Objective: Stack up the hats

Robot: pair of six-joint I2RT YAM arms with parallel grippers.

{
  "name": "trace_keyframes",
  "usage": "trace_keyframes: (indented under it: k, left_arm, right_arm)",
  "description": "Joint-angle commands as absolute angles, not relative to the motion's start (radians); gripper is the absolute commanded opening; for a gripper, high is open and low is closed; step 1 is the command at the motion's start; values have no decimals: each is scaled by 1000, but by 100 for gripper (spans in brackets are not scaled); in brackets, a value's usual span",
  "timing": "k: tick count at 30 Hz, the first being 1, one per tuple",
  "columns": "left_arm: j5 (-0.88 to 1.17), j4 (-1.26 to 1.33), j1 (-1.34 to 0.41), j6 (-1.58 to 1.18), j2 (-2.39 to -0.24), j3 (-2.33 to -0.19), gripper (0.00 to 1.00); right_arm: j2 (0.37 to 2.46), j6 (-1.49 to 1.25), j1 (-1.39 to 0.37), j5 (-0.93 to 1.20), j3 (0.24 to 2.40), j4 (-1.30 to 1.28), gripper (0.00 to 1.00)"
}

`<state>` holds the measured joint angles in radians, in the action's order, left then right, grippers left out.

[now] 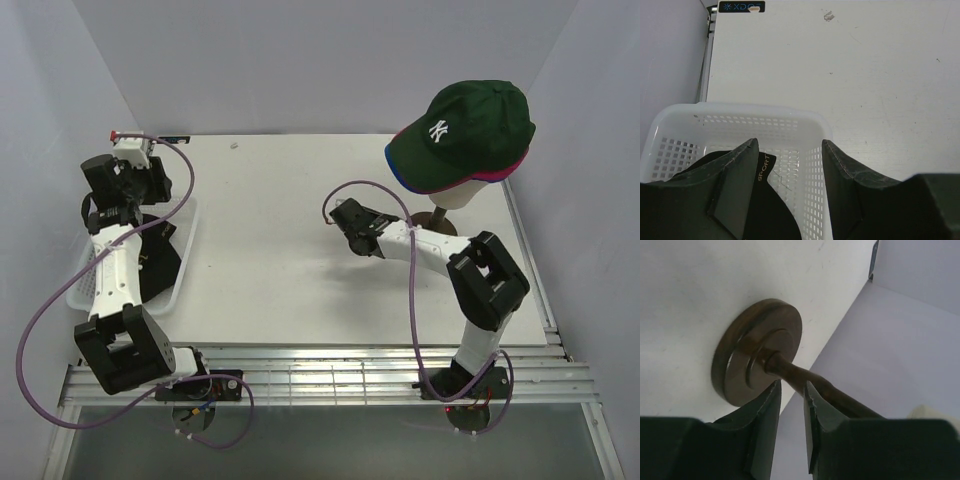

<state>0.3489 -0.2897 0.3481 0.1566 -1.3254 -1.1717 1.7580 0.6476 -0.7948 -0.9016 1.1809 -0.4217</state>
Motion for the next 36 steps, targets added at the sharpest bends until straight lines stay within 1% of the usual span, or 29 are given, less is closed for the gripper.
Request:
trace_keyframes:
  k: [1, 3, 6, 10, 16, 26, 27, 31, 34, 36]
  left_arm:
    - [391, -239, 353, 146, -1295, -1143, 64]
    - [396, -230, 353, 146, -1296, -1134, 64]
    - [406, -216, 353, 141, -1315, -1123, 64]
    - [426, -207, 353, 133, -1342, -1120, 63]
    - [442, -192, 353, 124, -1362, -1127, 63]
    - [446, -192, 353, 117, -1362, -1140, 63]
    - [448, -189, 353, 115, -1361, -1140, 63]
    - [463, -187, 353, 107, -1359, -1140, 63]
    - [463, -187, 353, 100, -1358, -1140, 63]
    - [462, -189, 353, 97, -1356, -1141, 64]
  right_arm:
    - [1802, 805, -717, -1034, 1163, -165, 30]
    - [1828, 911, -695, -1051, 1141, -29, 29]
    - [1850, 945, -655, -1042, 1140, 44, 29]
    - [1867, 971, -608, -1017, 1121, 66, 30]
    - [1861, 971, -594, -1009, 1037, 80, 30]
    - [1711, 960, -565, -1043, 936, 94, 30]
    - [1700, 968, -565, -1055, 931, 127, 30]
    - [1643, 1080, -604, -1071, 920, 270, 30]
    - [1652, 1242, -641, -1055, 933, 417, 31]
    - [1684, 1302, -658, -1058, 986, 462, 31]
